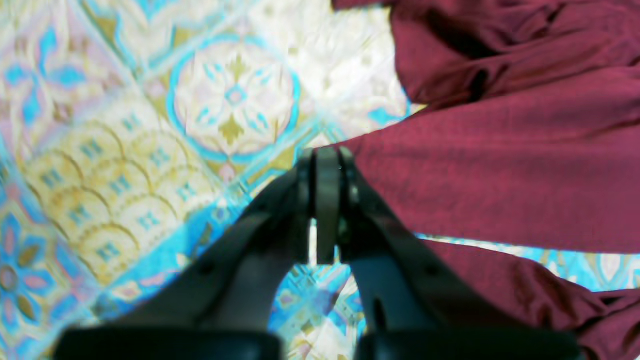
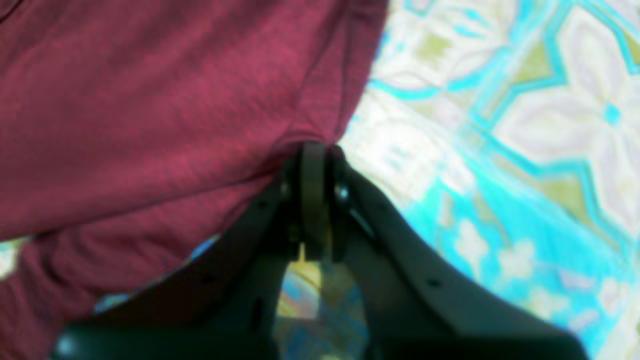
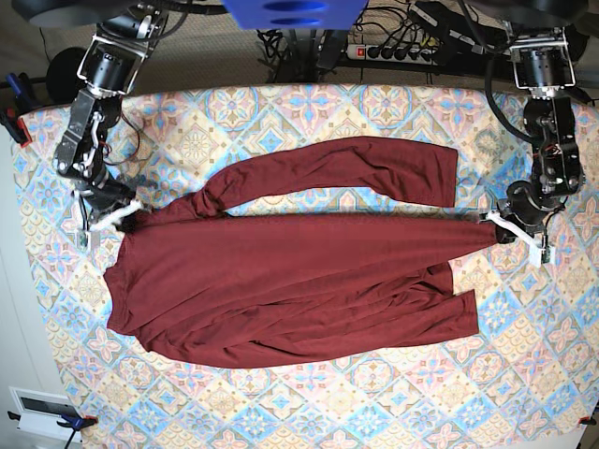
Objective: Layout the t-shirt on the table in an organized manner, then fold the t-shirt properly
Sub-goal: 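Hold the shirt with both grippers and stretch it between them, then pull the shirt edge with both grippers to straighten the body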
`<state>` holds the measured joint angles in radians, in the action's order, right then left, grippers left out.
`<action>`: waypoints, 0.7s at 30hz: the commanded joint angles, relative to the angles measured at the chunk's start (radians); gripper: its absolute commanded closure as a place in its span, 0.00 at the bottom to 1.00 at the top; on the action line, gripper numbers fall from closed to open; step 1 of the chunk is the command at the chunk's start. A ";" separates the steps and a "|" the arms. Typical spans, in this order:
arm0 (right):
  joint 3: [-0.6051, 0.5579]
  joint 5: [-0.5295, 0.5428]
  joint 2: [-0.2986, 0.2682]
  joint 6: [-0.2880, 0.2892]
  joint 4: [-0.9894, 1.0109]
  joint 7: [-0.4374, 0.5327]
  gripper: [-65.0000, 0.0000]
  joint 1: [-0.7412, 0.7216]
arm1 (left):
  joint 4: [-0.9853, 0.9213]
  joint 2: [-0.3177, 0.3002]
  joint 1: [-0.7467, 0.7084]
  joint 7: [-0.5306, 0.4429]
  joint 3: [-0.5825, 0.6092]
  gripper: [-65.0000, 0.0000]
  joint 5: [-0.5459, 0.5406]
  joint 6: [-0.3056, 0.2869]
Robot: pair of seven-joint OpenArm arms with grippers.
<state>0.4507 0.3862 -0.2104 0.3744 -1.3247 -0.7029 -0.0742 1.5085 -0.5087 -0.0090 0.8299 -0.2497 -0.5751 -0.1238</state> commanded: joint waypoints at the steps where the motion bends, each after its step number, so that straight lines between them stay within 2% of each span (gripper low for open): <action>1: 0.015 0.017 -0.034 0.005 -0.028 0.039 1.00 -0.028 | 0.013 -0.008 0.014 -0.021 -0.007 1.00 -0.006 0.003; 6: 0.086 0.017 -0.044 0.005 -0.028 0.035 1.00 -0.026 | 0.010 0.008 0.016 -0.021 0.033 1.00 -0.010 0.003; 9: 0.089 0.017 -0.047 0.005 -0.028 0.033 1.00 -0.026 | 0.010 0.014 0.019 -0.024 0.029 1.00 -0.012 0.003; 14: 0.084 0.017 -0.047 0.005 -0.020 0.033 1.00 -0.029 | -0.001 0.049 0.054 -0.128 0.029 1.00 -0.004 0.003; 21: 0.056 0.013 -0.047 0.005 -0.019 0.032 1.00 -0.069 | -0.211 0.091 0.231 -0.149 0.034 1.00 -0.004 0.009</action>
<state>0.5060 0.3847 -0.2363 0.3729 -1.3247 -0.7036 -0.1177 1.2793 -0.3992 0.2008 0.7063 -0.2108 -0.5758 -0.1143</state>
